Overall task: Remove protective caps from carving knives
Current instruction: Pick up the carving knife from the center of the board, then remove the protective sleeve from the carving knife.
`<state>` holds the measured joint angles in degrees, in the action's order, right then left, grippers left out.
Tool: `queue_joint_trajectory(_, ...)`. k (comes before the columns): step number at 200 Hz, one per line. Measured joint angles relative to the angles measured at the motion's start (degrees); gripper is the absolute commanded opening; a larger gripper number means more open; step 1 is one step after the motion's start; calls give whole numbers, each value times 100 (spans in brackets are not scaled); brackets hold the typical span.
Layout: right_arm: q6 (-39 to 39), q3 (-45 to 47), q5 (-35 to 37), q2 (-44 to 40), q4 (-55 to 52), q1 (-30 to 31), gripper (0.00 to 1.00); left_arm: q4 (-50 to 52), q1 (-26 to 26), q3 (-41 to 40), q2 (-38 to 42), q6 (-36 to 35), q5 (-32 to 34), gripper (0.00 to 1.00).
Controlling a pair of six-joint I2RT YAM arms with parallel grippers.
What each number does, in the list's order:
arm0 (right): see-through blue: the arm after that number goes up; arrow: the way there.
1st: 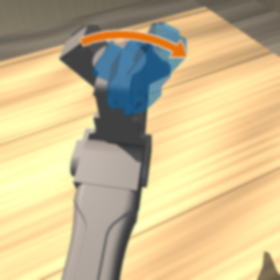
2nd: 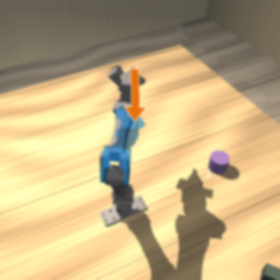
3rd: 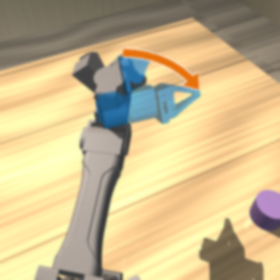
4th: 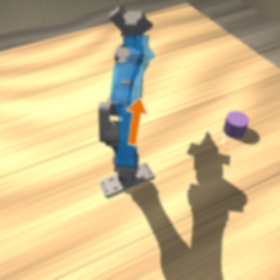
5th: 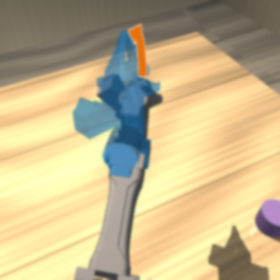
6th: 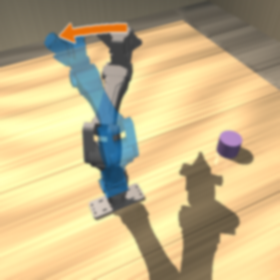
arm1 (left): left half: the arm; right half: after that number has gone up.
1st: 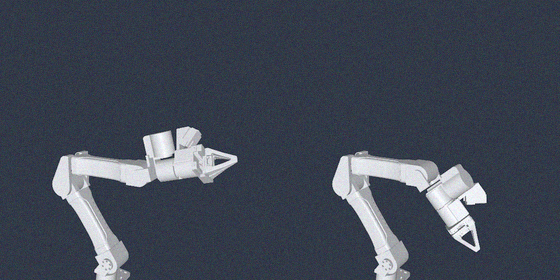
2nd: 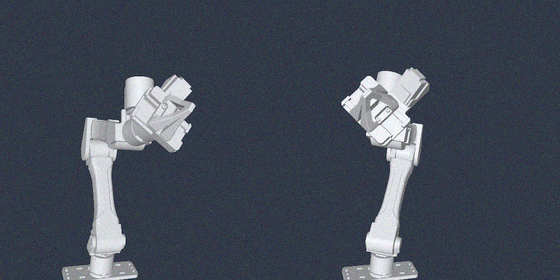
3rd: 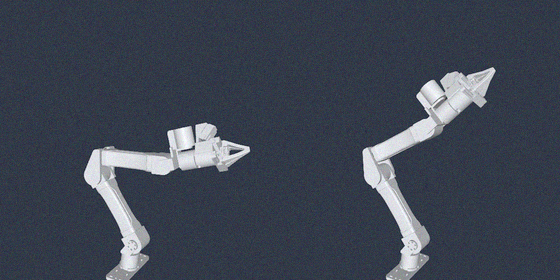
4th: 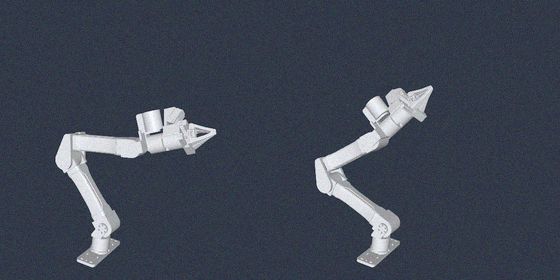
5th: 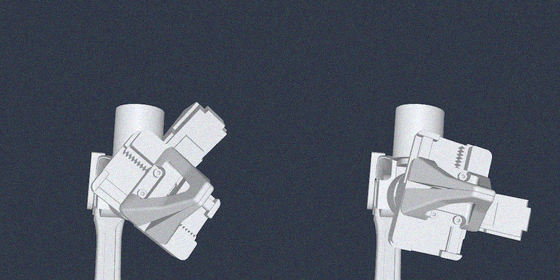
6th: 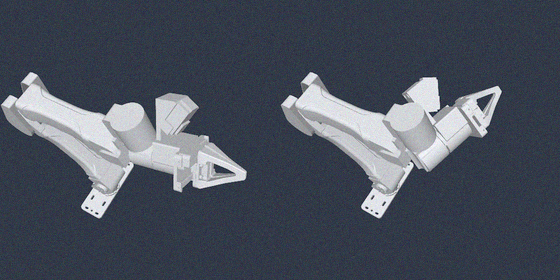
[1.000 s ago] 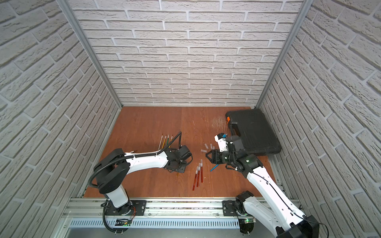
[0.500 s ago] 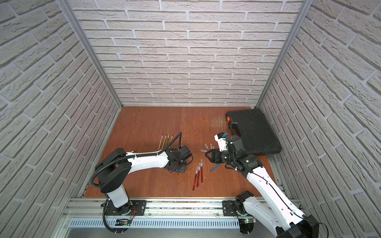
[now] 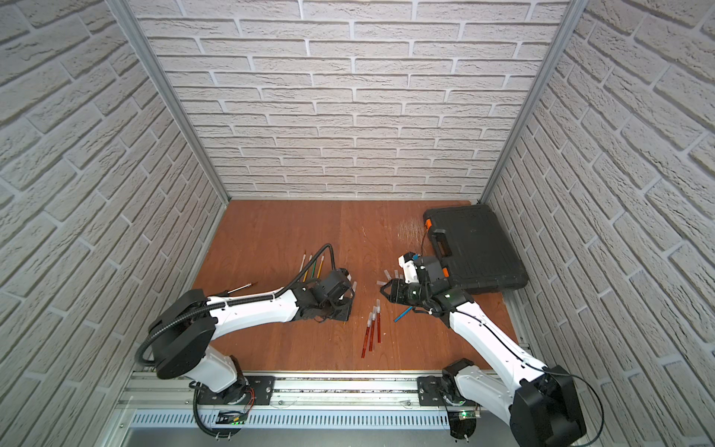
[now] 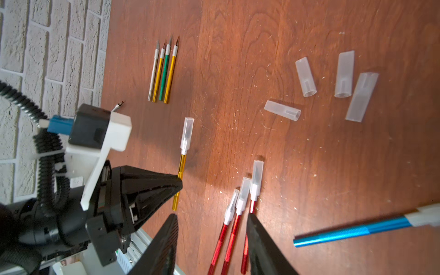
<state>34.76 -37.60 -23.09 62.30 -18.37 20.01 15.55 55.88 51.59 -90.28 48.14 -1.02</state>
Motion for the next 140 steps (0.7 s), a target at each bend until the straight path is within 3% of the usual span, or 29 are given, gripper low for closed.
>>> queue_joint_trajectory(85, 595, -85, 0, 1394, 1300, 697, 45, -1036, -59, -428, 142, 208, -586, 7)
queue_joint_trajectory(140, 907, -177, 22, 1961, 1921, 802, 40, -1346, -122, -525, 280, 306, -756, 7)
